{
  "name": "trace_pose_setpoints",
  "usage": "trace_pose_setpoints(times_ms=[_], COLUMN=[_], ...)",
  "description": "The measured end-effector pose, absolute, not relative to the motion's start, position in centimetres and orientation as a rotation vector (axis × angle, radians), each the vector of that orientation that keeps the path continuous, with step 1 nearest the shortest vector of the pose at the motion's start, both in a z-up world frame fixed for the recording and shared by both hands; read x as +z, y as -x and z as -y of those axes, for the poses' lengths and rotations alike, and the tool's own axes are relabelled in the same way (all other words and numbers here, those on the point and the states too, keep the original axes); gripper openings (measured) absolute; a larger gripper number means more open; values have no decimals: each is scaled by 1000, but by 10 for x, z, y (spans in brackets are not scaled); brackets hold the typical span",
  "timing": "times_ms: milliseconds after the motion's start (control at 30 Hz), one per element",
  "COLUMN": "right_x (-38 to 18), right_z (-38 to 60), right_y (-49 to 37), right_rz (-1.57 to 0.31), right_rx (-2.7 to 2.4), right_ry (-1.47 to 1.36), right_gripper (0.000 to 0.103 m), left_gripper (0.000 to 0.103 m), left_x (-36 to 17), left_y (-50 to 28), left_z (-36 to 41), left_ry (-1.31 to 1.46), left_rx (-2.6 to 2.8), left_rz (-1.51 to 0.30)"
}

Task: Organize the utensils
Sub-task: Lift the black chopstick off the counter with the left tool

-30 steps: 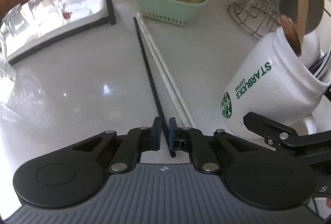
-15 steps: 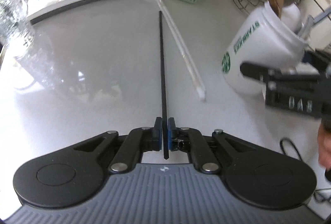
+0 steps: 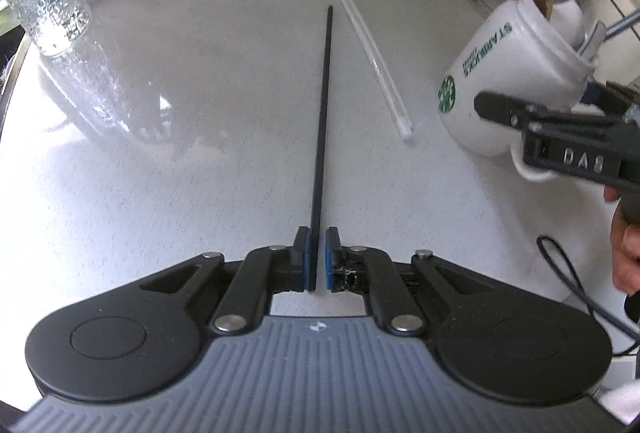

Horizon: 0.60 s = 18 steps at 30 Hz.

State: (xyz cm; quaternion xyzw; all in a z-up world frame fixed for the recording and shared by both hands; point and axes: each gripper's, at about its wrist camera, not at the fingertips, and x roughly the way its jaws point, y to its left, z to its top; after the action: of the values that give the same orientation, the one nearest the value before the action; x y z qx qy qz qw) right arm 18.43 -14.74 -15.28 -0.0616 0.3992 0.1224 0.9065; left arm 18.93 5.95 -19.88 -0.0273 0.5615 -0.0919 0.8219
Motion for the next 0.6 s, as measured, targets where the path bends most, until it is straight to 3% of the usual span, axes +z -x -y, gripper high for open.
trace_pose_setpoints(times_ms=[600], right_x=[-153], right_z=[144], right_y=[-182], right_rz=[-834], right_rx=[227], right_ry=[121], right_gripper=[90], left_gripper=[13], left_x=[-198], left_y=[-292], left_z=[-34], left_ry=[-93], left_rx=[-252], left_rz=[-1044])
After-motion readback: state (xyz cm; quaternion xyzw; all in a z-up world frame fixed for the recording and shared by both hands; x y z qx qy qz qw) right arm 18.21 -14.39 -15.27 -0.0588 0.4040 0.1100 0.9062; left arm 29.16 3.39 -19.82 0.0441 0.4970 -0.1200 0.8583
